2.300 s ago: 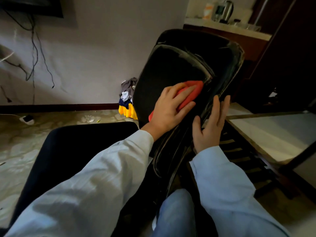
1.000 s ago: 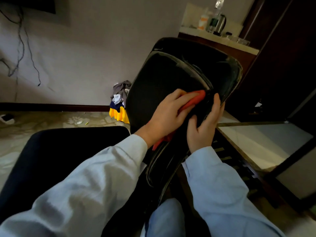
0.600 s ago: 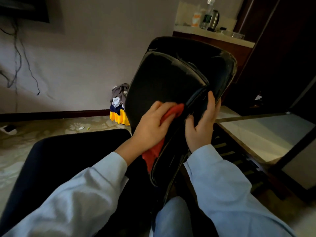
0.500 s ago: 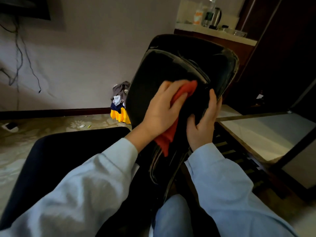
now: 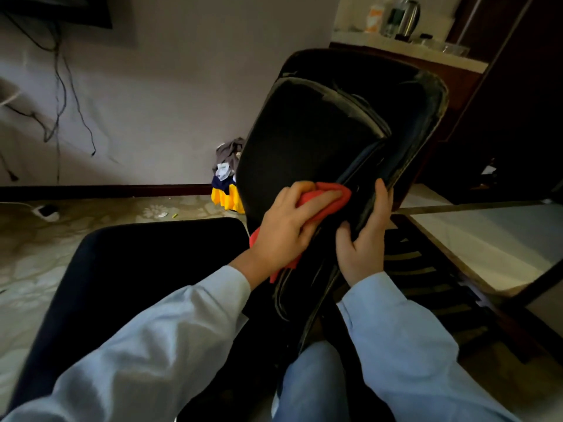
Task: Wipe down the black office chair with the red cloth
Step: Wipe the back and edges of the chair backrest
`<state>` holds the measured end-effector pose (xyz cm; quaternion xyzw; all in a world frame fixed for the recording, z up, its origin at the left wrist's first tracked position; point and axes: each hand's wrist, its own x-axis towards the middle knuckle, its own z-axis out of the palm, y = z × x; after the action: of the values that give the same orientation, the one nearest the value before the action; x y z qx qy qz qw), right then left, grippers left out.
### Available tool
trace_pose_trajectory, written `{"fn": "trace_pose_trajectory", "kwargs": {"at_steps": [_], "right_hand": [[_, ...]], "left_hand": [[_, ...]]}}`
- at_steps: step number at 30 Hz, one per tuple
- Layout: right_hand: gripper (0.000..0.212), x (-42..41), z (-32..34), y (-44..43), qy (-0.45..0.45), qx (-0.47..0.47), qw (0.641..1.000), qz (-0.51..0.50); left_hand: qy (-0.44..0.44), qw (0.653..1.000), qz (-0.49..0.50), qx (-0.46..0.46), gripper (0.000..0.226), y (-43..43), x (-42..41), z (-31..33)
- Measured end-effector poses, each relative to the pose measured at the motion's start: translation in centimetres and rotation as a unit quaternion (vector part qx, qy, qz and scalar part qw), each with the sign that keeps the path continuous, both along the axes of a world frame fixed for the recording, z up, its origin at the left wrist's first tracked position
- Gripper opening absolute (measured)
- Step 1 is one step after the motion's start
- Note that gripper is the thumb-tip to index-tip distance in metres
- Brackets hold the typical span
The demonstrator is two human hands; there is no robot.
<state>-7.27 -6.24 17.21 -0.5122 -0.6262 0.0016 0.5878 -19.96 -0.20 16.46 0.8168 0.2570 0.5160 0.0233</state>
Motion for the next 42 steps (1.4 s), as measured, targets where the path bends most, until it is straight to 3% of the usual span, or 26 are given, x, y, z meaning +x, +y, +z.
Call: {"fn": "trace_pose_trajectory", "kwargs": {"at_steps": [9, 16, 21, 27, 35, 42], "right_hand": [[0.091, -0.3, -2.6, -0.6, 0.011, -0.025, 1.000, 0.010], [0.101, -0.6, -3.3, -1.3, 0.043, -0.080, 0.996, 0.013], [0.088, -0.3, -3.3, -1.7, 0.085, -0.116, 0.989, 0.024], [0.087, -0.4, -3.2, -1.7, 0.101, -0.131, 0.986, 0.025], [0.100, -0.8, -3.4, -1.7, 0.097, -0.095, 0.991, 0.013], [0.098, -1.0, -4.0, -1.2, 0.074, -0.053, 0.996, -0.003]], "left_hand": [[-0.012, 0.996, 0.014, -0.086, 0.035, -1.9, -3.1, -7.2], [-0.067, 0.997, 0.019, -0.042, 0.035, -2.5, -2.0, -1.7], [0.014, 0.997, 0.073, 0.010, 0.037, -2.6, 0.4, 2.7], [0.079, 0.979, 0.187, 0.031, 0.040, -4.3, 2.3, 1.2], [0.071, 0.972, 0.222, -0.016, 0.041, -5.4, 1.4, -1.4], [0.102, 0.972, 0.195, -0.084, 0.045, -6.5, -1.6, -5.8]]}}
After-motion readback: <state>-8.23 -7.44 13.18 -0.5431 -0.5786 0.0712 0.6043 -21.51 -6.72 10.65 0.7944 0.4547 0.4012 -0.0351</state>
